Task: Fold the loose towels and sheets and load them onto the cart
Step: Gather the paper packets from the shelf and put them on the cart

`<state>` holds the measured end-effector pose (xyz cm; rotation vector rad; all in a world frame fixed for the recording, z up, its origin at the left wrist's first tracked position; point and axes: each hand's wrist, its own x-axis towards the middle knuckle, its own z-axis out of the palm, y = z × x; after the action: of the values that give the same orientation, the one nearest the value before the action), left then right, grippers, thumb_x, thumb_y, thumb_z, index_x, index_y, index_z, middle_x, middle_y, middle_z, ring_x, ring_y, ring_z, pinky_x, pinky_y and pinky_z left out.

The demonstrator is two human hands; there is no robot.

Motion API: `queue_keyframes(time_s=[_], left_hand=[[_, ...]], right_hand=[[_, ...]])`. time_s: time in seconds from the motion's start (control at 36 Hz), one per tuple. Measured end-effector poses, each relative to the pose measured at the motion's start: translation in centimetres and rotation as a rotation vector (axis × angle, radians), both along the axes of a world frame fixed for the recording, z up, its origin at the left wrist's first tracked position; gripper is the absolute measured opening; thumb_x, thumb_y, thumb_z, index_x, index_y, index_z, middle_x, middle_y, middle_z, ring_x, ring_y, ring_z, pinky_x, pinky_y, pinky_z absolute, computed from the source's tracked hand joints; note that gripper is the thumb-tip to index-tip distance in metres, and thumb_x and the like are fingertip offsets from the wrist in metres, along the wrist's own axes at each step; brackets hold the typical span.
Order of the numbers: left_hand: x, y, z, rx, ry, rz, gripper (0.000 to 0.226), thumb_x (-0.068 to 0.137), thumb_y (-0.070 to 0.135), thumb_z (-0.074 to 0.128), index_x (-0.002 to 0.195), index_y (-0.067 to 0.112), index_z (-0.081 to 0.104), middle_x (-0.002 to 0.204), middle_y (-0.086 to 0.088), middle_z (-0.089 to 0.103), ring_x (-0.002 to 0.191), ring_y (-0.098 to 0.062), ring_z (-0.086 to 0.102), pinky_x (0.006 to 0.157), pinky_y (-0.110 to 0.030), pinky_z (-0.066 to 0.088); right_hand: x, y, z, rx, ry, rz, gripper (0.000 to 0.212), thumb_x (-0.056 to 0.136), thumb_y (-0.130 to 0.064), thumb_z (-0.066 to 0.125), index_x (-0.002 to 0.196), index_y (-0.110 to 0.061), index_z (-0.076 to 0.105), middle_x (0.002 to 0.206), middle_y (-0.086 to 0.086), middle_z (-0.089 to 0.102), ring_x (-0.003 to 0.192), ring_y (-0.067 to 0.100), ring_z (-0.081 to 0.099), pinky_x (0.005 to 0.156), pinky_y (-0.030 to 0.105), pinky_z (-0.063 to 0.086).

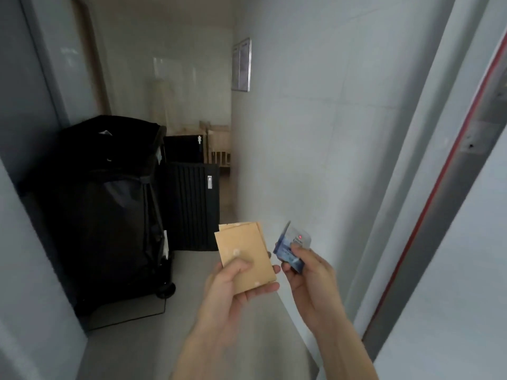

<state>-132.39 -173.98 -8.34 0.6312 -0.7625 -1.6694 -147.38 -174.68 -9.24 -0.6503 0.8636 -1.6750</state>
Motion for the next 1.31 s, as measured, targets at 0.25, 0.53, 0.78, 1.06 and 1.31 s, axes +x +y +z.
queue_keyframes(time_s=[0.25, 0.53, 0.78, 1.06, 1.31], left_hand=[[-2.2, -14.7, -3.3, 0.015, -0.034, 0.046, 0.036, 0.088, -0.001, 0.043, 0.116, -0.002, 0.065, 0.112, -0.031, 0.068, 0.099, -0.050, 0.068, 0.065, -0.042, 0.060], [-5.8, -34.8, -4.1, 0.091, -0.127, 0.183, 0.038, 0.085, -0.004, 0.041, 0.113, 0.002, 0.067, 0.115, -0.029, 0.068, 0.100, -0.047, 0.069, 0.071, -0.044, 0.061], [-6.0, -49.2, -3.3, 0.125, -0.096, 0.369, 0.030, 0.089, -0.002, 0.046, 0.108, 0.004, 0.067, 0.108, -0.023, 0.072, 0.098, -0.047, 0.069, 0.069, -0.044, 0.061], [-5.2, -67.0, -5.3, 0.138, -0.048, 0.404, 0.026, 0.090, 0.005, 0.057, 0.092, 0.018, 0.080, 0.109, -0.016, 0.073, 0.106, -0.043, 0.068, 0.075, -0.047, 0.060], [-4.7, -87.2, -6.2, 0.129, -0.003, 0.340, 0.027, 0.088, 0.006, 0.060, 0.109, 0.015, 0.073, 0.108, -0.012, 0.074, 0.097, -0.031, 0.072, 0.071, -0.042, 0.060]], right_hand=[[-1.9, -14.7, -2.7, 0.042, -0.060, 0.031, 0.017, 0.092, -0.008, 0.062, 0.090, -0.006, 0.078, 0.089, 0.010, 0.071, 0.072, 0.011, 0.065, 0.060, 0.020, 0.053], [-6.9, -36.7, -5.5, 0.070, -0.167, 0.083, 0.017, 0.091, -0.001, 0.053, 0.097, -0.003, 0.069, 0.088, 0.007, 0.072, 0.082, 0.014, 0.068, 0.069, 0.024, 0.055], [-7.1, -53.1, -4.4, 0.122, -0.077, 0.176, 0.020, 0.093, -0.003, 0.055, 0.111, -0.004, 0.065, 0.093, 0.005, 0.071, 0.082, 0.012, 0.071, 0.072, 0.024, 0.055], [-6.0, -70.9, -5.4, 0.140, 0.116, 0.221, 0.021, 0.096, -0.008, 0.058, 0.117, -0.006, 0.061, 0.110, 0.010, 0.068, 0.100, 0.020, 0.066, 0.075, 0.024, 0.053], [-5.6, -89.8, -5.1, 0.139, 0.196, 0.182, 0.015, 0.092, 0.002, 0.055, 0.083, -0.008, 0.063, 0.077, 0.003, 0.070, 0.071, 0.014, 0.065, 0.060, 0.024, 0.051]])
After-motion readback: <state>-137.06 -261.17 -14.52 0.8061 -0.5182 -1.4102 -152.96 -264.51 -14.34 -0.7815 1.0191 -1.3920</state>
